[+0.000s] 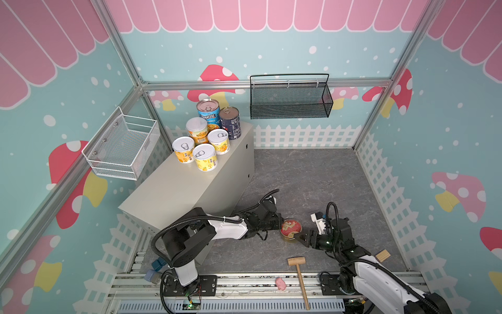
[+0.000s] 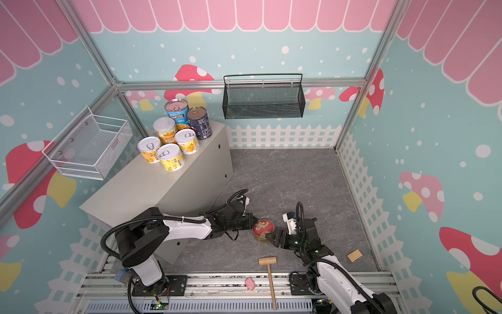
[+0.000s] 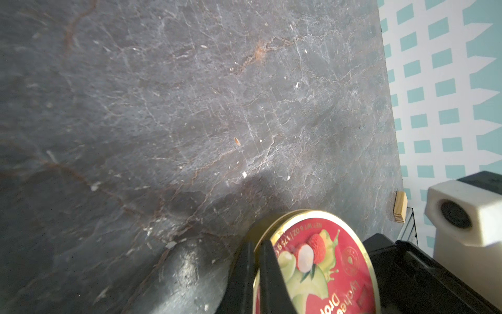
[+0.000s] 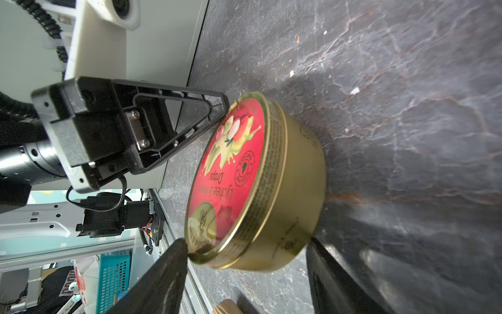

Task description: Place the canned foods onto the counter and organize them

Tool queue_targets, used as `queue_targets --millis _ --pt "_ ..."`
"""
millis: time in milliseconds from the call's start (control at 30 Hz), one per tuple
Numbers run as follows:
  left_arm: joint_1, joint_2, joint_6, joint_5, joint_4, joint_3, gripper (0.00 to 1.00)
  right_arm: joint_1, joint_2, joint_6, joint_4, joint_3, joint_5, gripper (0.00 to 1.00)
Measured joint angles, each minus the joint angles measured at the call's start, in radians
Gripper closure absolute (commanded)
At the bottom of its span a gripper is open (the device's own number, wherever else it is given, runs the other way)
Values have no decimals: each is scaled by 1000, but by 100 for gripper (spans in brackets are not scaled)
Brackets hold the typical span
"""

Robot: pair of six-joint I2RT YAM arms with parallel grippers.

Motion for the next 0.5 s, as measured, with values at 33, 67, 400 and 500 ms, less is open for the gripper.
queue_targets --millis 33,67,400,500 --pt "0 0 0 -2 0 0 92 0 5 3 9 0 -2 30" --pt "0 0 0 -3 -1 0 92 0 9 8 18 0 -5 30" --pt "6 2 0 -13 -6 0 92 18 88 46 143 0 -24 32" --pt "6 2 0 -13 -6 0 92 26 115 51 175 0 -26 33"
